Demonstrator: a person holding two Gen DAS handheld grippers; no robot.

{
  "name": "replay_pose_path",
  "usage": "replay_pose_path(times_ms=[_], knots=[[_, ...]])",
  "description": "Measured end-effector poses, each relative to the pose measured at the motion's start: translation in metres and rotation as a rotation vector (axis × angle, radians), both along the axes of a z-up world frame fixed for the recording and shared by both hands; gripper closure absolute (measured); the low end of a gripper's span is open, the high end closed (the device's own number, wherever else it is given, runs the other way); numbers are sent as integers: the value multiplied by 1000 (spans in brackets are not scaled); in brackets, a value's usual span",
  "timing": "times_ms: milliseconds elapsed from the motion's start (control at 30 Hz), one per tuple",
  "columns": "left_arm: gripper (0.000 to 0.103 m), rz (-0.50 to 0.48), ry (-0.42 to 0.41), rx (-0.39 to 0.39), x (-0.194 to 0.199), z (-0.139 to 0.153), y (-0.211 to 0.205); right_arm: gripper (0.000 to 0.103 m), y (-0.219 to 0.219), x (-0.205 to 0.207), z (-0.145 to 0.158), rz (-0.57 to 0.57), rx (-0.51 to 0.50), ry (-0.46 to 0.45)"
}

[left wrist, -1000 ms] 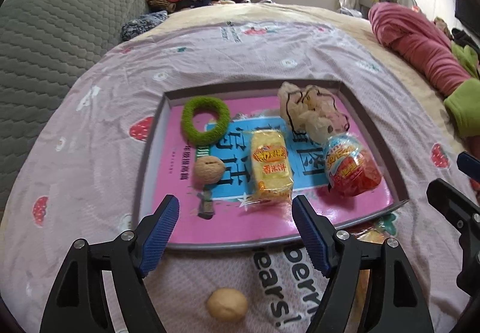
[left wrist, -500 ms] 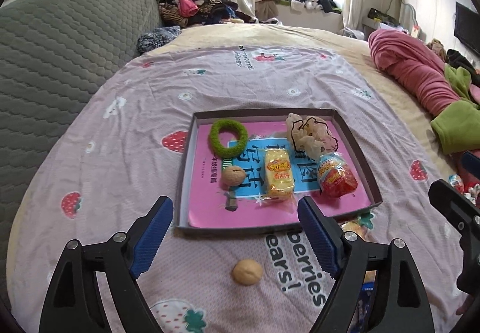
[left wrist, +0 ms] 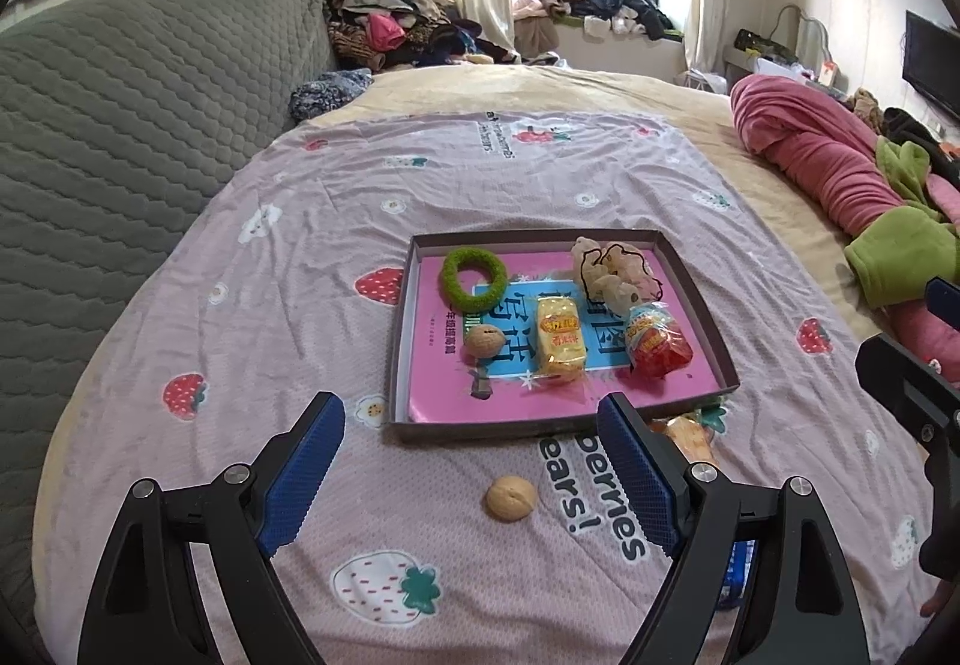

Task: Organize objects
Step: 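Withdraw both tools from the tray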

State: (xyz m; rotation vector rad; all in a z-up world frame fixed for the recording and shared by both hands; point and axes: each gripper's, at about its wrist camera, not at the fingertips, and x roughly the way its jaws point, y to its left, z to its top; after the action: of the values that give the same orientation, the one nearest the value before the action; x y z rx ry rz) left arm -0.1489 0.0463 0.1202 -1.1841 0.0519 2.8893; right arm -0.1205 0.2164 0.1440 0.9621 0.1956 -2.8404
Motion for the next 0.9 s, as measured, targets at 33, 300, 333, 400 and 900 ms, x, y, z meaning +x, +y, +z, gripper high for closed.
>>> replay_pose_path(times_ms=[33,300,333,400,900], knots=[[16,0,4,4,4,3,-1,8,-1,3,1,1,1,2],[15,15,26,4,23,15,-5,7,-4,19,12,12,6,18],[15,16,27,4,25,16,-6,6,-4,21,13,12,7,19],[15,19,26,7,28,17,-7,5,-4,24,12,15,7,18],[15,26,18,10,51,9,-7,4,-3,37,-2,22,11,-12]])
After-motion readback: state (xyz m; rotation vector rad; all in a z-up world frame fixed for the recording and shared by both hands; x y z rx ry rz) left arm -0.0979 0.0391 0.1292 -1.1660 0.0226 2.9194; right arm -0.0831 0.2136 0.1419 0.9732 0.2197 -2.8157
